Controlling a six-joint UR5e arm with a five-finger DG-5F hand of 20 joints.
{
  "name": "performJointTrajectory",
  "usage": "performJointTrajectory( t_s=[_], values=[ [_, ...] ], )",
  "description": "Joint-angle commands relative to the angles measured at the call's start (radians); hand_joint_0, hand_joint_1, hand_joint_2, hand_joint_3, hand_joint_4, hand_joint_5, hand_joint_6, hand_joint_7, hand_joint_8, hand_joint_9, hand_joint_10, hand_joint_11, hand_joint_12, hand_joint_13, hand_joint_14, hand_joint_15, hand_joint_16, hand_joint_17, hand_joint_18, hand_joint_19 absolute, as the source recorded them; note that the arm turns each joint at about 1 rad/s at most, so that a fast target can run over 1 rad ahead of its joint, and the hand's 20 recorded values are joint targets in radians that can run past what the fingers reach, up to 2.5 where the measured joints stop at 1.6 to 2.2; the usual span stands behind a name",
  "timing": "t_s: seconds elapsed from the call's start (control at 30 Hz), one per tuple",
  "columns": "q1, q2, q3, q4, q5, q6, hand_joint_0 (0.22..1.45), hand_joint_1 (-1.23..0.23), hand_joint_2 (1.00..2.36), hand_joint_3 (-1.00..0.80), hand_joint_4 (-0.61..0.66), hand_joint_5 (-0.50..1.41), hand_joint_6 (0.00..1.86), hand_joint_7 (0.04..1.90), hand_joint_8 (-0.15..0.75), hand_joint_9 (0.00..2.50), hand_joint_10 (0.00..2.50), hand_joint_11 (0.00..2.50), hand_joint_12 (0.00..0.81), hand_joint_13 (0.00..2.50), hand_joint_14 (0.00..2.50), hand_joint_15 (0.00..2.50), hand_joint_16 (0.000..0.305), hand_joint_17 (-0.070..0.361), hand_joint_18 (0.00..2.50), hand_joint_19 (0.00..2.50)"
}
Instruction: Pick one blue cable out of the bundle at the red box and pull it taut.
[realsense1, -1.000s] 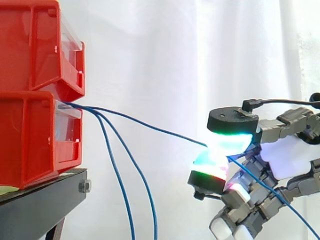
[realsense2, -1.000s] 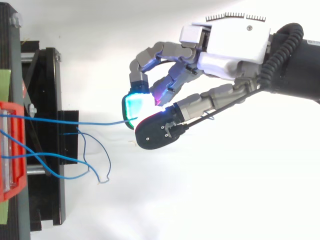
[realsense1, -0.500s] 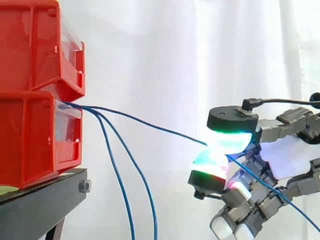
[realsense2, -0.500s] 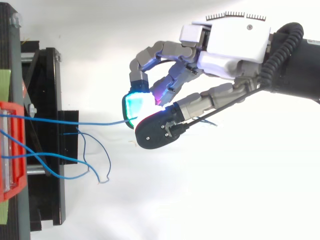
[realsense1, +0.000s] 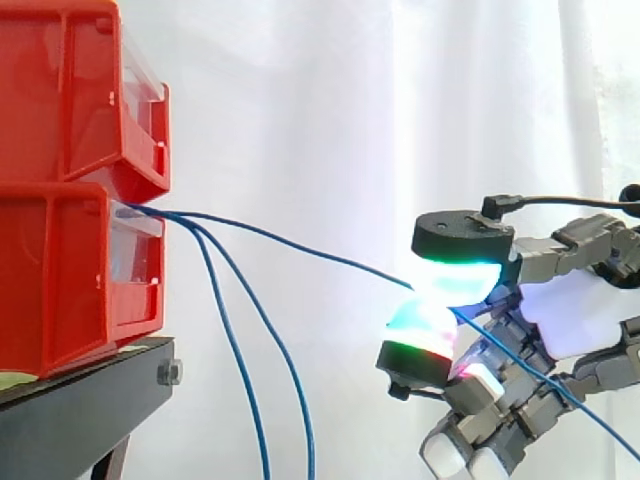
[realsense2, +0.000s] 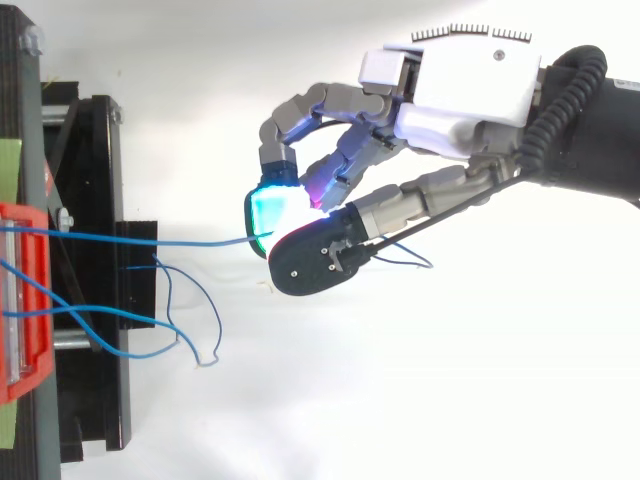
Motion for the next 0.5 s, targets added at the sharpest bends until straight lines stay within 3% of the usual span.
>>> performJointTrajectory(
  t_s=[0.0,0.13,0.23,0.33,0.47],
  values=[
    [0.000,0.000,0.000,0.000,0.000,0.000,0.63,-0.77,1.02,-0.24,0.12,-0.13,0.91,1.17,0.347,0.97,0.02,1.08,0.361,0.74,0.02,0.53,0.049,0.109,0.64,0.50],
    [0.000,0.000,0.000,0.000,0.000,0.000,0.66,-0.83,1.02,-0.19,0.11,-0.14,0.93,1.12,0.347,0.96,0.02,1.10,0.364,0.74,0.02,0.52,0.049,0.111,0.64,0.48],
    [0.000,0.000,0.000,0.000,0.000,0.000,0.65,-0.84,1.01,-0.34,0.13,-0.14,0.93,1.08,0.340,0.95,0.02,1.10,0.361,0.74,0.02,0.53,0.049,0.111,0.64,0.49],
    [0.000,0.000,0.000,0.000,0.000,0.000,0.60,-0.77,1.00,-0.48,0.14,-0.14,0.93,1.08,0.346,0.96,0.02,1.09,0.363,0.73,0.02,0.53,0.049,0.111,0.64,0.51],
    [0.000,0.000,0.000,0.000,0.000,0.000,0.55,-0.67,1.00,-0.50,0.15,-0.14,0.92,1.11,0.354,0.98,0.02,1.08,0.369,0.73,0.02,0.53,0.051,0.115,0.64,0.51]
  ],
)
